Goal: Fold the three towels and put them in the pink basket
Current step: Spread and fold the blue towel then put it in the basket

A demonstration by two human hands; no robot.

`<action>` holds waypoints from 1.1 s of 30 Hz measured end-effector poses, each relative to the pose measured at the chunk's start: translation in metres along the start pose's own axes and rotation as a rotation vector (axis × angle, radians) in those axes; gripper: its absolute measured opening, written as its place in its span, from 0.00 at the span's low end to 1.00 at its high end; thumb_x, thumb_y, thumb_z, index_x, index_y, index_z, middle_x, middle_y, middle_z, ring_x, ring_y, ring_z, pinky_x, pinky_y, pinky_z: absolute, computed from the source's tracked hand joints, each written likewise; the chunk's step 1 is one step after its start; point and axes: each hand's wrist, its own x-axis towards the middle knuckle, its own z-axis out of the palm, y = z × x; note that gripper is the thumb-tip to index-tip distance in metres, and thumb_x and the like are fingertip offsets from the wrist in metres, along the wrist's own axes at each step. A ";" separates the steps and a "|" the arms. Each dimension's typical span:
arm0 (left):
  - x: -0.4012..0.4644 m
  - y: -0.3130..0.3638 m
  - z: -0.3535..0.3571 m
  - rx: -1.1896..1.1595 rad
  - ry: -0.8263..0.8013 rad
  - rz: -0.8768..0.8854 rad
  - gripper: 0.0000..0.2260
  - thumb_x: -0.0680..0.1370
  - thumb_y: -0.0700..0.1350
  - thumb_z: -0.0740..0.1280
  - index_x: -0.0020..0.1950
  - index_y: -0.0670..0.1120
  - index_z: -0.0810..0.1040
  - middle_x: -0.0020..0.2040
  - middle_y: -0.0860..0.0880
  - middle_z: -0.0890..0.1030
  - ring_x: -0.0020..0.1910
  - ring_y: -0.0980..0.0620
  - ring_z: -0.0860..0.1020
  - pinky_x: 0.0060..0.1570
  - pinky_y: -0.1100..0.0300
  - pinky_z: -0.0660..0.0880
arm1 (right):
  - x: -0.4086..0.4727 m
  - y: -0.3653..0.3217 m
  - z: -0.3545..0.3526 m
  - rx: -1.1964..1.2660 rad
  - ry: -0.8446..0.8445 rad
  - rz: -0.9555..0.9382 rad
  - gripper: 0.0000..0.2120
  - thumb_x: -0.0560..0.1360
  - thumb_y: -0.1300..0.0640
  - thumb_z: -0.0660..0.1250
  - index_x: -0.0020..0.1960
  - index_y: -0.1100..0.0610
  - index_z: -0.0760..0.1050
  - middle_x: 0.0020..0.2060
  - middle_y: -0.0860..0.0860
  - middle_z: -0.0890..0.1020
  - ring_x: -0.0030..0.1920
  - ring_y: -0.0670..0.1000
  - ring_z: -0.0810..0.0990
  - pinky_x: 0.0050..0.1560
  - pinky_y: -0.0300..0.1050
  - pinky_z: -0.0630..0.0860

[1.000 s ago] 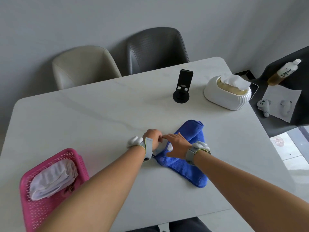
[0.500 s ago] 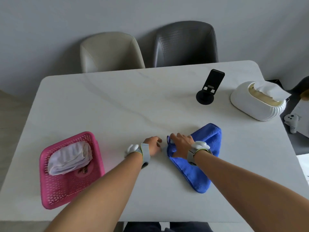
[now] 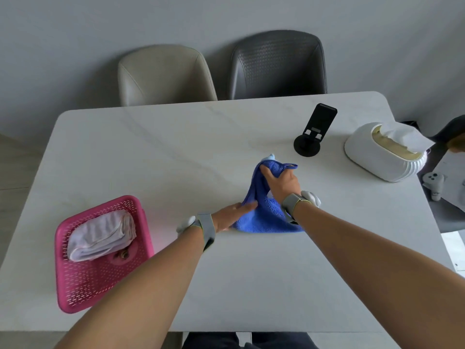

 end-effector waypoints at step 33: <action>0.038 -0.024 -0.116 -0.465 0.700 -0.005 0.24 0.76 0.34 0.72 0.71 0.47 0.73 0.60 0.44 0.81 0.58 0.44 0.82 0.60 0.44 0.77 | 0.097 0.012 0.008 0.197 -0.109 0.029 0.26 0.79 0.54 0.66 0.73 0.54 0.60 0.60 0.62 0.79 0.51 0.63 0.82 0.54 0.62 0.81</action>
